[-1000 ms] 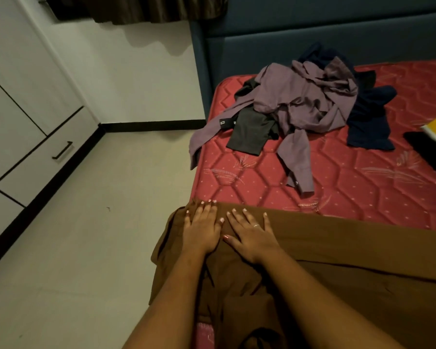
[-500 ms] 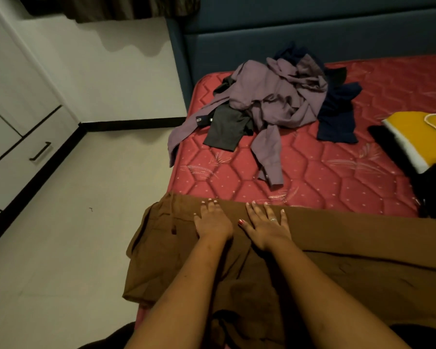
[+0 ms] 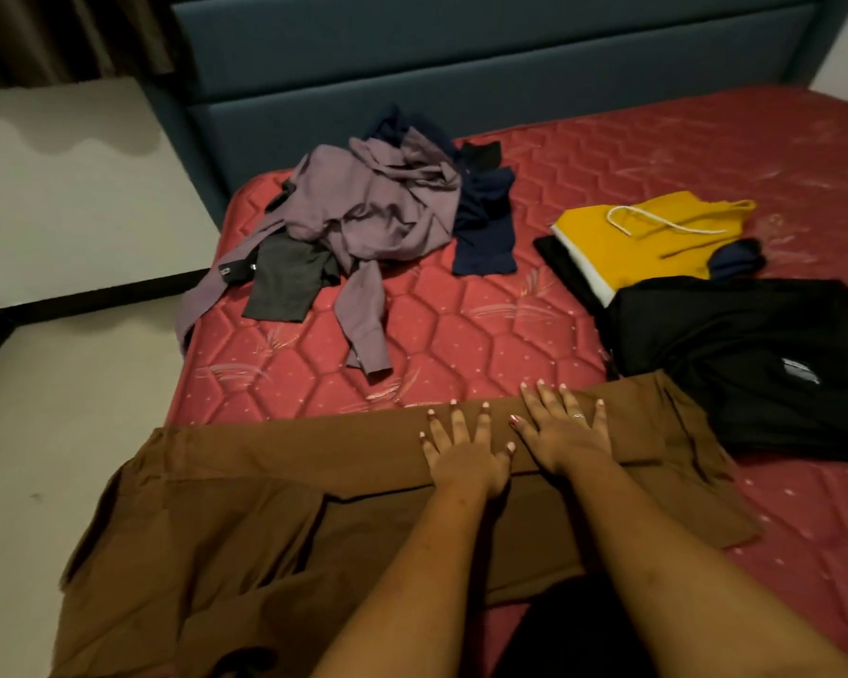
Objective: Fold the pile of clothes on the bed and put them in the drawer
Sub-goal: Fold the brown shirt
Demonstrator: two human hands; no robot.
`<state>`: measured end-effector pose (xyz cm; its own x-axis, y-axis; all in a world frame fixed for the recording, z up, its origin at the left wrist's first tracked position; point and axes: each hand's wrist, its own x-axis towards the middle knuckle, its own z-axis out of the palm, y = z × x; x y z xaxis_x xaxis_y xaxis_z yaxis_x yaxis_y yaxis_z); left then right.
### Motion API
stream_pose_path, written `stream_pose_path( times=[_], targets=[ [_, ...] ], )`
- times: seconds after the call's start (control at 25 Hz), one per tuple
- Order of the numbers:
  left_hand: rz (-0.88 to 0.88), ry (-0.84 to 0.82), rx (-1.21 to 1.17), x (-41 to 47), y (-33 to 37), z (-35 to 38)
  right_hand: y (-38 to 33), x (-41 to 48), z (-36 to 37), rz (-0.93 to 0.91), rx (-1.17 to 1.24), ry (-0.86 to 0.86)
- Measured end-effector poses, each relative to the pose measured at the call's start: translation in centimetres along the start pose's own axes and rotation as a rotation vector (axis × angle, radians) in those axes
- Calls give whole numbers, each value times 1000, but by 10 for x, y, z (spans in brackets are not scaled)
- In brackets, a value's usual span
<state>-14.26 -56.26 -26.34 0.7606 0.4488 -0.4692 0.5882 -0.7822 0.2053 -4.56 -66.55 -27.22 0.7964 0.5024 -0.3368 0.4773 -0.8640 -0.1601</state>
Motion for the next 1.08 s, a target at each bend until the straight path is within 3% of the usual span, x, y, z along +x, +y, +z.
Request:
stream_pose_path(
  times=[0.16,0.32,0.52,0.6,0.68,0.76,0.84,0.96,1.04,1.08],
  targets=[
    [104,-27,62,8,54,8,69,6,-6,105,-38,137],
    [195,9,66,17,71,16,84,8,-2,145,-83,243],
    [299,-45,46,5,39,5,83,1,2,305,-97,283],
    [294,-105,36,-15,10,-7,73,-13,-2,420,-105,226],
    [251,-26,41,-43,-33,-17,45,-32,-11,457,-84,146],
    [132,174,12,-80,-87,-23,0,-52,-20,286,-77,110],
    [-41,327,-77,-121,-144,-21,-58,-66,-24,-93,23,96],
    [-191,448,-350,-181,-214,-7,-157,-117,-2,-614,201,-263],
    [-186,499,-607,-213,-239,5,-201,-164,29,-658,63,-391],
    [-168,485,-653,-222,-245,12,-210,-176,45,-629,0,-354]
  ],
)
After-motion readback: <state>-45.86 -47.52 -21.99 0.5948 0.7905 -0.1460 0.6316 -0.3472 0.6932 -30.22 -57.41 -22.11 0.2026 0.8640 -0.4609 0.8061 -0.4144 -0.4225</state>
